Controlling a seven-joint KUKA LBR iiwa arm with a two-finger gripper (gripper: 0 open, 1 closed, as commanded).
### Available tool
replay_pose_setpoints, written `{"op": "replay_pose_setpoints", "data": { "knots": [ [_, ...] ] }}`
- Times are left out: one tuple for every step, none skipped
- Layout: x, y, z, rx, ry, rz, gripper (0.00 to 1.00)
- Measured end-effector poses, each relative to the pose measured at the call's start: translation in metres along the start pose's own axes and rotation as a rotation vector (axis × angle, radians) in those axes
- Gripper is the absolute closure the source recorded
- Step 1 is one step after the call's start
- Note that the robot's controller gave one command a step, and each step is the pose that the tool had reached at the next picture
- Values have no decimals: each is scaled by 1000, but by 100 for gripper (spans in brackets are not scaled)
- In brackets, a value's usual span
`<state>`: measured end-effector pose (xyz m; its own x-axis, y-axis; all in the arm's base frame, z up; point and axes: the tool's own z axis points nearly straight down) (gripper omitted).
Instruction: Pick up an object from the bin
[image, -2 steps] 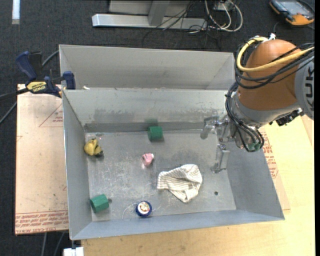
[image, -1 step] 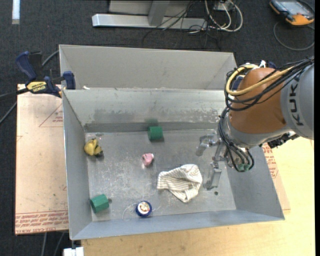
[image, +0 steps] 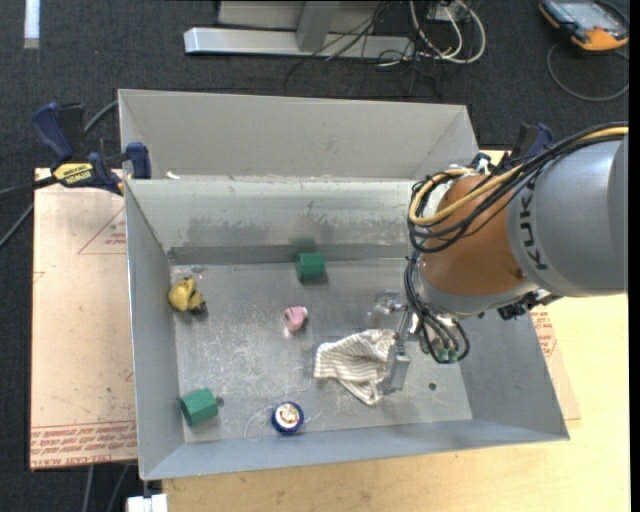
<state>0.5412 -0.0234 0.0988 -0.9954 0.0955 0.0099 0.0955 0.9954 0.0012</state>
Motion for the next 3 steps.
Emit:
{"op": "replay_pose_setpoints", "data": {
  "knots": [
    [24, 17, 23, -1, 9, -75, 100],
    [24, 17, 23, -1, 9, -75, 100],
    [17, 34, -165, -1, 8, -33, 100]
  ]
}}
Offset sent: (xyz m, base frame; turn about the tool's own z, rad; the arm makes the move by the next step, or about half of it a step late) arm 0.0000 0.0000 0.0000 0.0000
